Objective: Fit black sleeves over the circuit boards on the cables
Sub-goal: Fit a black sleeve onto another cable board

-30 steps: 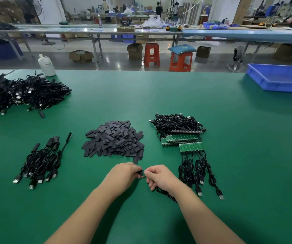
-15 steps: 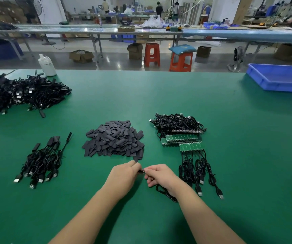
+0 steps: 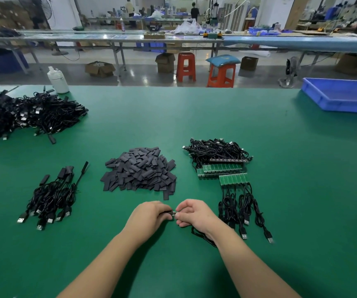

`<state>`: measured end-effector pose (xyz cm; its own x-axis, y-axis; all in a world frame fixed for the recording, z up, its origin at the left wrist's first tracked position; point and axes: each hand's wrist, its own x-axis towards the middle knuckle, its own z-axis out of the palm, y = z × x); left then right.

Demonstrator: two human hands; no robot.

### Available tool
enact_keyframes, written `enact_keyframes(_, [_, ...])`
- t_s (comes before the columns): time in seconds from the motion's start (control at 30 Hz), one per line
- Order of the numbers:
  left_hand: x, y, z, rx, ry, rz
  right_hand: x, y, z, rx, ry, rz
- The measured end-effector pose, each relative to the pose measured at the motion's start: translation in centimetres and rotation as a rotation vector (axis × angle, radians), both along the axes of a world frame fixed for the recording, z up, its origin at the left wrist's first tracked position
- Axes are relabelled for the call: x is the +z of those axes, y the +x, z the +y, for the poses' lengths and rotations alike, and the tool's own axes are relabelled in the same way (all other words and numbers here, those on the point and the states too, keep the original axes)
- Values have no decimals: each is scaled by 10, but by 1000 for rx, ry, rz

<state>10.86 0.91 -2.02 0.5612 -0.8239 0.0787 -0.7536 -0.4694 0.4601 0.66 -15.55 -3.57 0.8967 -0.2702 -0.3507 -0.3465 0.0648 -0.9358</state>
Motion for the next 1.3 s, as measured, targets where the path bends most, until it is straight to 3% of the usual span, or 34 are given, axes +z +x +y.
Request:
enact_keyframes(0.27, [-1, -3, 2, -25, -20, 43, 0, 2, 1, 18, -39, 24])
enact_keyframes(0.83, [1, -6, 1, -62, 70, -45, 3, 1, 1, 31, -31, 46])
enact_keyframes(1.3, [1, -13, 4, -6, -16, 3, 3, 3, 2, 33, -20, 47])
